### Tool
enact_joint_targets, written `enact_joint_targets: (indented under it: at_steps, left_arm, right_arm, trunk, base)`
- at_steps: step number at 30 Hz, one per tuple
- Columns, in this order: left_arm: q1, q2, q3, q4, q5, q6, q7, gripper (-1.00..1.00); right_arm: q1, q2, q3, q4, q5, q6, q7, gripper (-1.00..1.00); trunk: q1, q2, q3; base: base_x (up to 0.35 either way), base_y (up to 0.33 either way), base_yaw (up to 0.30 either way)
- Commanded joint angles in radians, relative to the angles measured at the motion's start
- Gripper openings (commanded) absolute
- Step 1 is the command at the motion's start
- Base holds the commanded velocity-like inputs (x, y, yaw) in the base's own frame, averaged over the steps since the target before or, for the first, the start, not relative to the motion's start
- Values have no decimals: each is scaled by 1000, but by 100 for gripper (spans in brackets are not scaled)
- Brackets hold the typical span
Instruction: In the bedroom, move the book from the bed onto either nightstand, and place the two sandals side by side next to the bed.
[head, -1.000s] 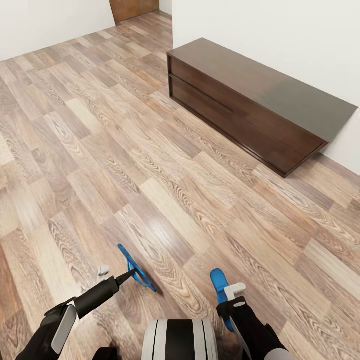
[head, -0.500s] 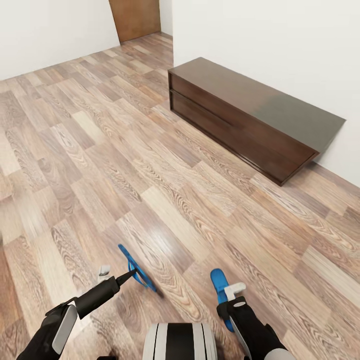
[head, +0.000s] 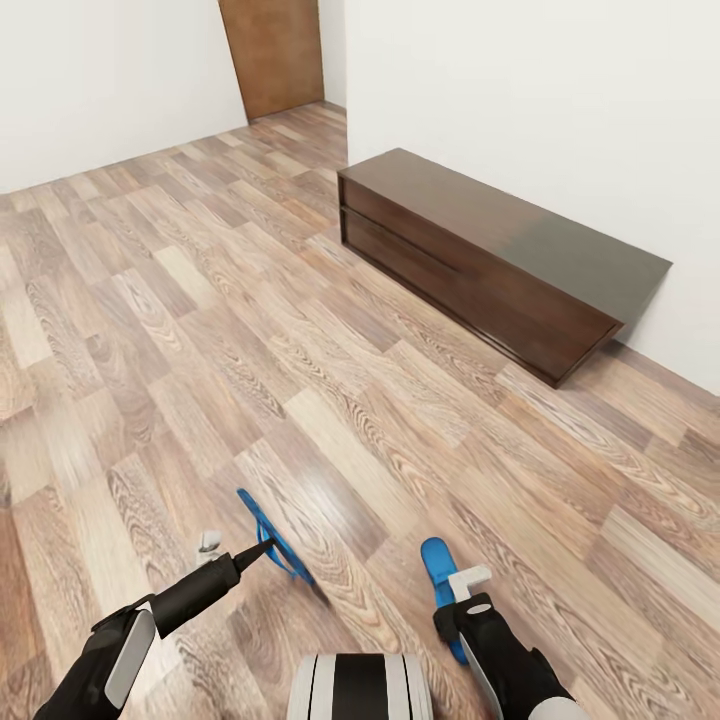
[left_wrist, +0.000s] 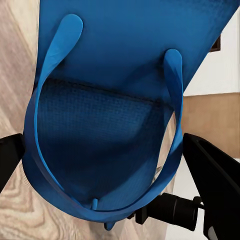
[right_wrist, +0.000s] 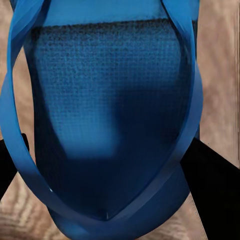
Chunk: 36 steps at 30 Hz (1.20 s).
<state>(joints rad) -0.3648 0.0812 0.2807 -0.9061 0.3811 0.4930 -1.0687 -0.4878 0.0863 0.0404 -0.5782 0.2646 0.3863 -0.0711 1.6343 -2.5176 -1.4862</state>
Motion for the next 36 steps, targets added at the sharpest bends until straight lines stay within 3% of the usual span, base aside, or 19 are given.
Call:
enact_joint_targets:
  at_steps: [1, 36]
  left_arm:
    - [0, 0, 0, 0, 4, 9, -2, -100]
    - [0, 0, 0, 0, 4, 9, -2, -100]
  right_arm:
    - [0, 0, 4, -1, 4, 7, -4, -100]
    - [0, 0, 4, -5, 4, 8, -4, -100]
  trunk:
    - [-1, 0, 3]
    - [-16, 8, 139]
  base:
    - [0, 0, 0]
    - [0, 0, 0]
